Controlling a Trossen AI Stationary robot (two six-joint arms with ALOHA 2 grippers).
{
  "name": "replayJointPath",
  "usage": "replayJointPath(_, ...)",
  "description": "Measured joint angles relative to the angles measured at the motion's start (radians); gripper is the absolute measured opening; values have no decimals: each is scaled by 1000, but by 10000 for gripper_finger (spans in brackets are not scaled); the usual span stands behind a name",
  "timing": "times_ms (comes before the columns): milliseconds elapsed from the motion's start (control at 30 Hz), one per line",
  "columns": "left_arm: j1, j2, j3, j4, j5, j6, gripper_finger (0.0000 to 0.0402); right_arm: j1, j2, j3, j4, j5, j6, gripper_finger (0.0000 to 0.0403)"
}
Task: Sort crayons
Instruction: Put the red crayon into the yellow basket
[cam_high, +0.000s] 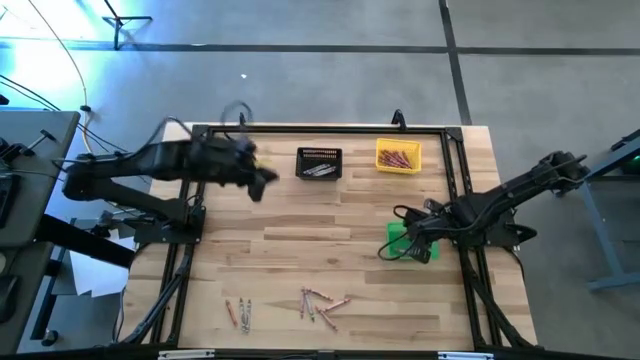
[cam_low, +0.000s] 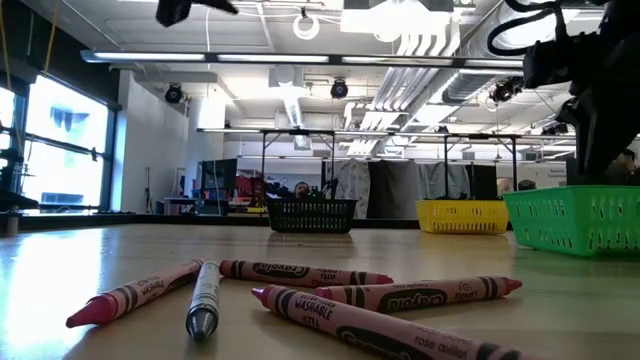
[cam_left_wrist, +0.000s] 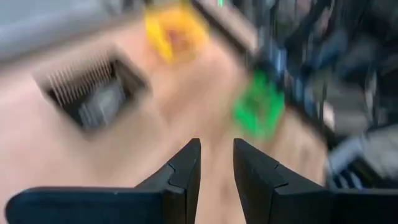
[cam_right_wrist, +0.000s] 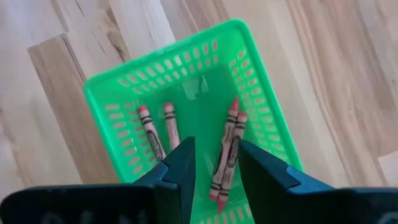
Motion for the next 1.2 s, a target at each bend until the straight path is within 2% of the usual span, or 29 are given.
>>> replayJointPath(167, -126, 123, 0, -189, 233, -128, 81, -32, 0, 19, 32, 8, 8, 107)
replayJointPath(233, -206, 171, 0, -259, 270, -194, 81, -42, 0, 28, 68, 16, 51, 107)
replayJointPath(367, -405, 251, -1, -330, 274, -408, 81, -42, 0, 51, 165, 17, 123, 107)
replayJointPath(467, -584, 295, -1, -298, 202, -632, 81, -28, 0, 58, 258, 10, 122, 107)
replayJointPath(567, -749, 342, -1, -255, 83, -880, 81, -14, 1, 58, 344, 10, 123, 107)
replayJointPath(700, -899, 417, -1, -244, -74, -1206, 81, -9, 1, 58, 397, 10, 123, 107)
replayJointPath(800, -960, 493, -1, -249, -60, -1386, 81, -9, 1, 58, 390, 10, 111, 107)
replayJointPath(933, -1007, 590, -1, -237, 40, -1562, 81, -10, 1, 58, 369, 10, 74, 107)
replayJointPath(1033, -1023, 636, -1, -177, 73, -1592, 81, -10, 1, 58, 360, 10, 65, 107)
replayJointPath(1200, -981, 677, 0, -133, 102, -1594, 81, -11, 1, 58, 354, 10, -12, 107)
